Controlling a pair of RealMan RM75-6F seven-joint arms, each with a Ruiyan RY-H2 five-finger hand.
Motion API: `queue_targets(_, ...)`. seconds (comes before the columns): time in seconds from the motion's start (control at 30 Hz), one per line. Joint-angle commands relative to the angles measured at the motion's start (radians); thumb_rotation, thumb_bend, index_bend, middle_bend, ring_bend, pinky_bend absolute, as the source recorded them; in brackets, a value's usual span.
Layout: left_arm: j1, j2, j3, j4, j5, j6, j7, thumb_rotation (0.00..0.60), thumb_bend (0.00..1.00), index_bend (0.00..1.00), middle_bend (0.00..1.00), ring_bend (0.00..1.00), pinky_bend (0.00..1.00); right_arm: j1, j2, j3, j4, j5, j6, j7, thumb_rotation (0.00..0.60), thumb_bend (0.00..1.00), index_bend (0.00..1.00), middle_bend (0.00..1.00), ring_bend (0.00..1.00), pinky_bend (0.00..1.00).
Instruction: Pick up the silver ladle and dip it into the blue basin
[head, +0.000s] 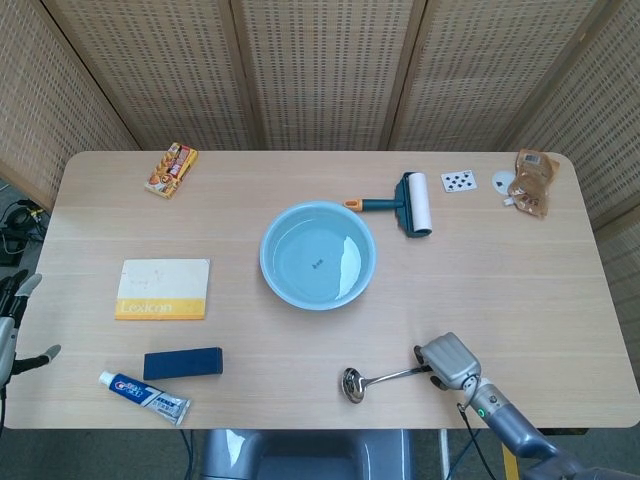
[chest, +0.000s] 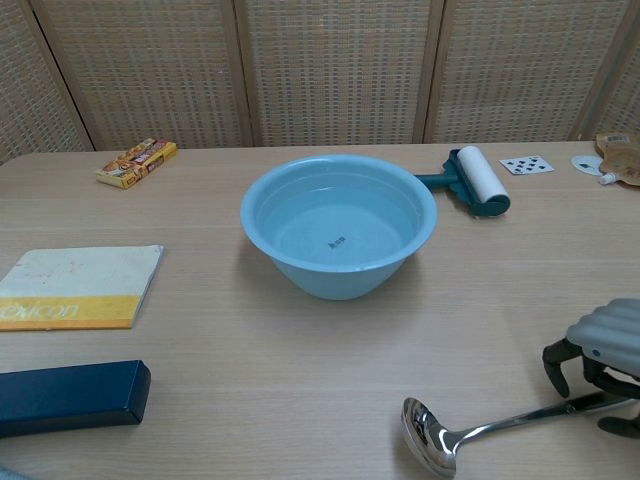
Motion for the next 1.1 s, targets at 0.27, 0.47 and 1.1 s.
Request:
queue_targets(0.27, 0.0, 0.0, 0.001, 0.0, 0.003, 0.003, -0.002, 0.6, 0.0, 0.0, 0.0, 0.0, 0.0, 0.006, -0.032, -0.004, 0.043, 0.008, 0.004, -0.017, 0.6, 0.49, 0.49, 0.95, 0.96, 1.0)
queue_targets(0.47, 0.0, -0.001, 0.002, 0.003, 0.004, 0.003, -0.002, 0.6, 0.0, 0.0, 0.0, 0.0, 0.0, 0.01, -0.038, -0.01, 0.052, 0.011, 0.002, -0.017, 0.6, 0.5, 0.49, 0.95, 0.96, 1.0)
queue_targets(1.1, 0.0, 0.0, 0.004, 0.001, 0.006, 0.005, -0.003, 0.6, 0.0, 0.0, 0.0, 0.0, 0.0, 0.022, 0.005, 0.007, -0.008, 0.08, -0.011, -0.006, 0.6, 0.81, 0.68, 0.96, 0.97, 1.0)
